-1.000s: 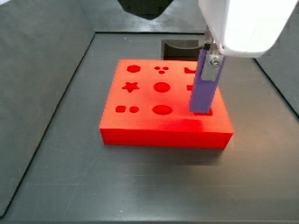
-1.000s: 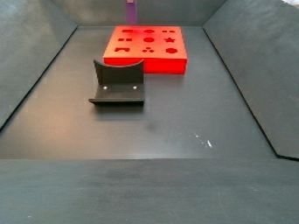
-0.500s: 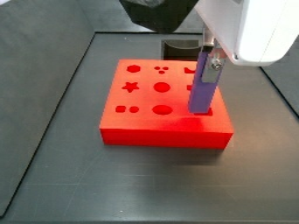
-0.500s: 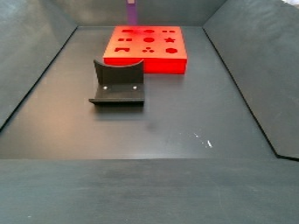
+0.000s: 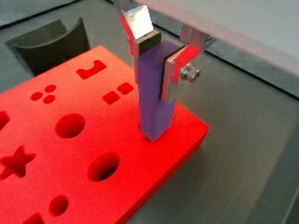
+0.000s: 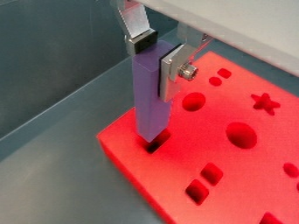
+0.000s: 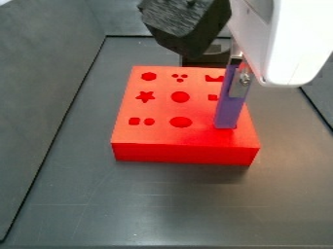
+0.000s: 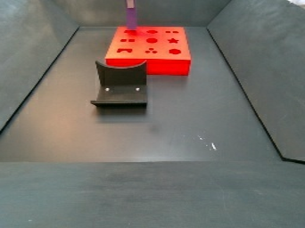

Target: Insert the rectangle object.

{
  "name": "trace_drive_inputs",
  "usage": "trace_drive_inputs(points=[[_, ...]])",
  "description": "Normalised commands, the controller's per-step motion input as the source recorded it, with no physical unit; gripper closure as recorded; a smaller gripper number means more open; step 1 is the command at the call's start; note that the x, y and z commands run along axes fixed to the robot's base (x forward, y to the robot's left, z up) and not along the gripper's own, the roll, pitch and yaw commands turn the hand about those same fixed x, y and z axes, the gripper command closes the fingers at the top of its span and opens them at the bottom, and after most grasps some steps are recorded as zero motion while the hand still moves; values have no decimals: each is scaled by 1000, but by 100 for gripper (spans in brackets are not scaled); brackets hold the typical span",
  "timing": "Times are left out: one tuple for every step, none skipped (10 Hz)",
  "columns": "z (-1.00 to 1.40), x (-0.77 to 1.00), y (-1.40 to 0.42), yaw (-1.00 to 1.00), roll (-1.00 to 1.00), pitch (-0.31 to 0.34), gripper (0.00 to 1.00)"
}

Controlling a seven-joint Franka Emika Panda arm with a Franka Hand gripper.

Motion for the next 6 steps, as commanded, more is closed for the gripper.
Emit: trace_drive_inputs(points=[[0, 1000, 0, -86, 87, 29, 100], [0, 823, 0, -74, 127, 79, 100], [-11, 323, 51, -174, 100, 130, 100], [0, 80, 46, -257, 44, 150, 100], [-11, 111, 57, -257, 14, 169, 100], [-26, 0, 66, -209, 0, 160, 100]])
